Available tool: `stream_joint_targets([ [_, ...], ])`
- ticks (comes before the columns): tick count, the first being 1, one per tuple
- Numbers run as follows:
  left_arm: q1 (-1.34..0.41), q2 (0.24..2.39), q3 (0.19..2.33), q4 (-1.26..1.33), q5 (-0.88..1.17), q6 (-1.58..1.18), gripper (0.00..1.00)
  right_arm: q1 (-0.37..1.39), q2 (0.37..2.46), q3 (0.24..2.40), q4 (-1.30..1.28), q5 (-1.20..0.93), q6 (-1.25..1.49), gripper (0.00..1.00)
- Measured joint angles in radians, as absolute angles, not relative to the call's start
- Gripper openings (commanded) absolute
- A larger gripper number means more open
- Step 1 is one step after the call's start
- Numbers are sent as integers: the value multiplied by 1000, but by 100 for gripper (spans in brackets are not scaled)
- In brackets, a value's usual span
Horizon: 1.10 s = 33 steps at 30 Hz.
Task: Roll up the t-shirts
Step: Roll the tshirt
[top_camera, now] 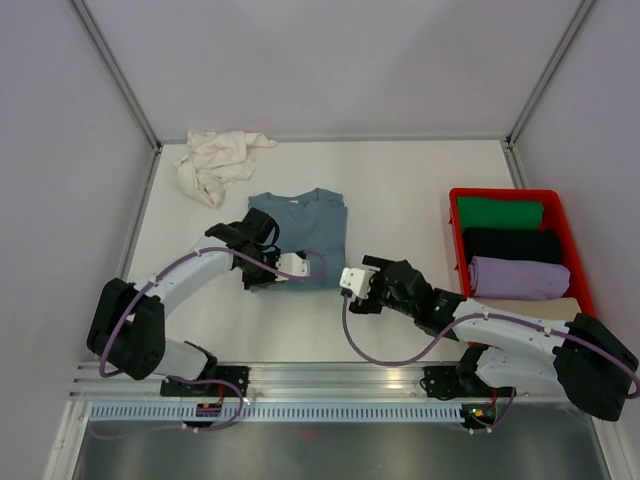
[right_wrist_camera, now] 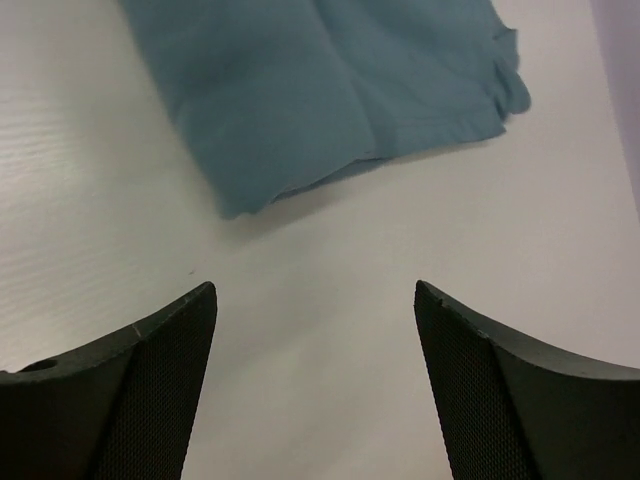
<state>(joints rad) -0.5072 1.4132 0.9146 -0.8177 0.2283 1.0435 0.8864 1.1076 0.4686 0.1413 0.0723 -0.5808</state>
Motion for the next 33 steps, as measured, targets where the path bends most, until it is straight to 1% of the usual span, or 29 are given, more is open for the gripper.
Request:
stream_joint_targets([
  [3, -480, 1414, 926, -858, 253, 1072, 4, 937, 1118, 419, 167, 67, -662, 86],
  [8, -466, 1430, 929, -888, 272, 1094, 4, 1035, 1250, 414, 281, 103, -762, 89],
  [13, -466, 1454, 944, -896, 272, 1095, 4, 1050, 1383, 440, 354, 116, -816, 89],
  [20, -466, 1459, 949, -901, 272, 1095, 4, 1050, 1483, 462, 465, 134, -835, 84],
  [22, -466, 1461, 950, -903, 272, 1095, 4, 1050, 1510, 478, 482, 132, -836, 76],
  [23, -466, 1462, 950, -903, 272, 1095, 4, 1050, 1525, 488, 483, 131, -836, 63],
  [25, -466, 1462, 950, -903, 272, 1095, 5, 1050, 1552, 511, 476, 128, -834, 44],
  [26, -466, 1462, 950, -904, 271, 1095, 5, 1049, 1565, 529, 456, 125, -833, 28],
  [27, -465, 1462, 950, -905, 271, 1095, 5, 1047, 1573, 546, 434, 118, -828, 23],
  [31, -446, 1462, 950, -915, 271, 1100, 6, 1036, 1551, 590, 330, 74, -789, 13],
  [32, -439, 1461, 950, -918, 273, 1102, 6, 1035, 1534, 590, 313, 63, -781, 8],
  [33, -433, 1459, 950, -924, 276, 1104, 6, 1034, 1511, 591, 289, 47, -767, 4],
])
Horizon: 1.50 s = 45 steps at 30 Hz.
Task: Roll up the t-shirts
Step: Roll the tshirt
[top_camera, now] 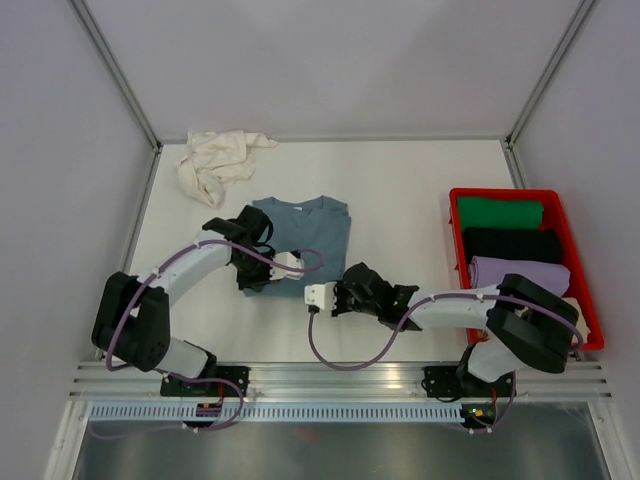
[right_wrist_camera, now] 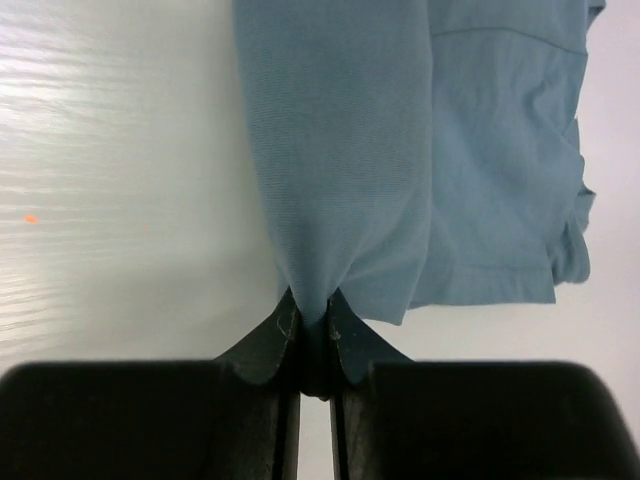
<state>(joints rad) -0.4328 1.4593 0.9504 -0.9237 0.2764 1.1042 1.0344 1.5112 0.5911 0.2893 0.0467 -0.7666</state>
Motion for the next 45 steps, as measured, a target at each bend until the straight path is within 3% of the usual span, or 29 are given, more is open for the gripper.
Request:
stream_joint_targets([
  [3, -422, 1448, 953, -959, 299, 1111, 8, 1034, 1448, 610, 199, -5, -710, 0],
  [5, -416, 1439, 959, -992, 318, 1121, 16, 1034, 1419, 630, 139, -31, -671, 0],
  [6, -413, 1437, 962, -1005, 327, 1126, 22, 1034, 1407, 638, 113, -47, -655, 0],
  [7, -410, 1436, 965, -1013, 338, 1131, 35, 1029, 1398, 643, 94, -65, -638, 0],
  [11, -381, 1440, 978, -1018, 364, 1127, 51, 979, 1385, 650, 57, -142, -559, 0],
  [14, -364, 1436, 999, -1003, 378, 1103, 73, 921, 1385, 659, 42, -181, -504, 0],
  [17, -361, 1406, 997, -993, 386, 1077, 75, 886, 1385, 659, 40, -196, -468, 0],
  [23, -361, 1378, 970, -930, 397, 990, 66, 876, 1370, 648, 56, -236, -431, 0],
  [29, -359, 1387, 933, -900, 399, 958, 66, 860, 1369, 648, 47, -280, -405, 0],
  [34, -354, 1389, 908, -904, 399, 945, 47, 853, 1369, 650, 22, -314, -389, 0],
  [35, -353, 1388, 907, -903, 399, 944, 38, 853, 1369, 652, 15, -318, -388, 0],
  [37, -352, 1386, 899, -903, 403, 940, 28, 853, 1369, 664, -18, -327, -386, 0],
  [38, -351, 1386, 894, -903, 406, 940, 17, 853, 1370, 672, -39, -336, -387, 0],
  [40, -350, 1386, 883, -907, 416, 939, 3, 854, 1370, 694, -83, -360, -391, 0],
  [45, -348, 1377, 886, -1001, 481, 958, 2, 854, 1374, 757, -229, -440, -424, 0],
])
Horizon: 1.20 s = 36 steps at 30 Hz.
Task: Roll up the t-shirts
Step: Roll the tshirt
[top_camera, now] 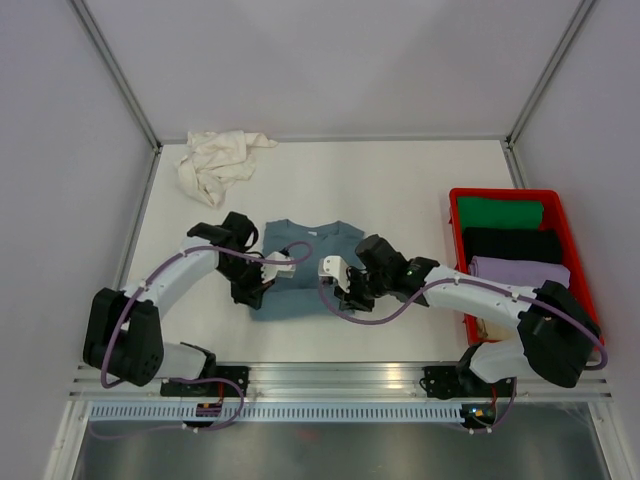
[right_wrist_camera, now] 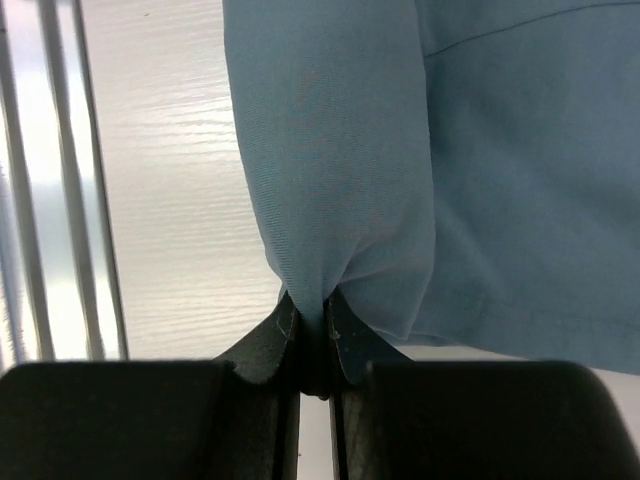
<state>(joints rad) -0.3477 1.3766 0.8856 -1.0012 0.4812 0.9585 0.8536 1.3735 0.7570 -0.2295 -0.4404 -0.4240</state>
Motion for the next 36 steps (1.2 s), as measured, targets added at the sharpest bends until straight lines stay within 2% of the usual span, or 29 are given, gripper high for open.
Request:
stream_joint_targets([
  [3, -347, 1364, 913, -1095, 517, 984, 3, 853, 1374, 786, -306, -482, -439, 0],
  [7, -337, 1377, 971, -1155, 545, 997, 12, 848, 1376, 804, -381, -530, -435, 0],
  [12, -324, 1518, 1073, -1168, 561, 995, 17, 765, 1403, 822, -401, -582, -376, 0],
  [22, -259, 1761, 1227, -1122, 577, 928, 43, 594, 1536, 839, -336, -659, -218, 0],
  [23, -253, 1771, 1236, -1118, 577, 920, 53, 578, 1556, 844, -332, -667, -204, 0],
  [25, -241, 1774, 1240, -1104, 578, 905, 59, 555, 1599, 853, -328, -684, -182, 0],
  [30, -231, 1773, 1241, -1092, 590, 860, 55, 533, 1673, 868, -322, -706, -136, 0],
  [31, -231, 1773, 1241, -1090, 602, 846, 50, 532, 1680, 870, -321, -706, -128, 0],
  [33, -231, 1773, 1241, -1087, 623, 817, 39, 533, 1684, 873, -320, -703, -113, 7],
  [34, -232, 1773, 1240, -1081, 631, 804, 30, 533, 1684, 875, -321, -701, -107, 13],
  [36, -232, 1773, 1234, -1058, 632, 778, 20, 533, 1684, 880, -323, -691, -96, 17],
])
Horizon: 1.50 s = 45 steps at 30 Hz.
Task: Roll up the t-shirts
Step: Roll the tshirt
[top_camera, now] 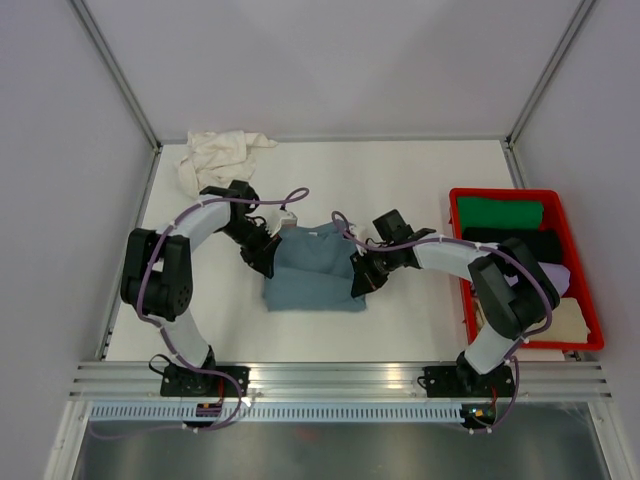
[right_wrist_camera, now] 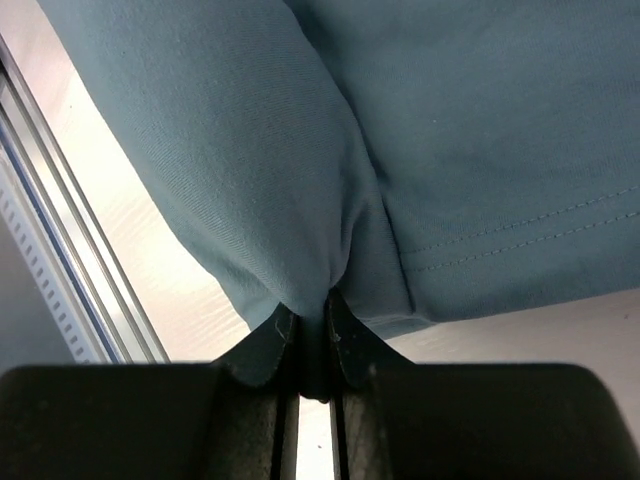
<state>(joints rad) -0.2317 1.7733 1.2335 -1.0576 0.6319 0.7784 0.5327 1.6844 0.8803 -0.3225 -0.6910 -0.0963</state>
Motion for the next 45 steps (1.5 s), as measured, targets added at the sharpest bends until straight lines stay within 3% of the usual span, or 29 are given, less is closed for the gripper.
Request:
stream_joint_targets([
  [1, -231, 1774, 1228, -1044, 630, 765, 9, 533, 1684, 883, -323, -683, -93, 18],
  [3, -231, 1778, 1221, -1025, 628, 741, 3, 533, 1682, 884, -323, -659, -83, 22],
  [8, -234, 1808, 1220, -970, 617, 700, 2, 533, 1633, 884, -324, -511, -35, 25],
  [12, -237, 1810, 1217, -937, 599, 683, 2, 532, 1561, 884, -321, -302, 22, 43],
  [14, -237, 1810, 1215, -928, 591, 679, 2, 528, 1539, 884, -321, -247, 35, 44],
  [18, -237, 1810, 1204, -907, 575, 672, 2, 526, 1518, 884, -319, -183, 53, 37],
  [21, -237, 1810, 1197, -900, 567, 669, 2, 526, 1473, 876, -315, -143, 66, 18],
  [25, -237, 1810, 1185, -886, 553, 666, 3, 552, 1349, 862, -297, -83, 79, 2],
  [33, -237, 1810, 1184, -879, 543, 650, 10, 779, 1339, 815, -122, -155, 83, 0],
  [45, -237, 1810, 1184, -863, 514, 639, 24, 760, 1570, 810, 68, -155, 146, 0],
])
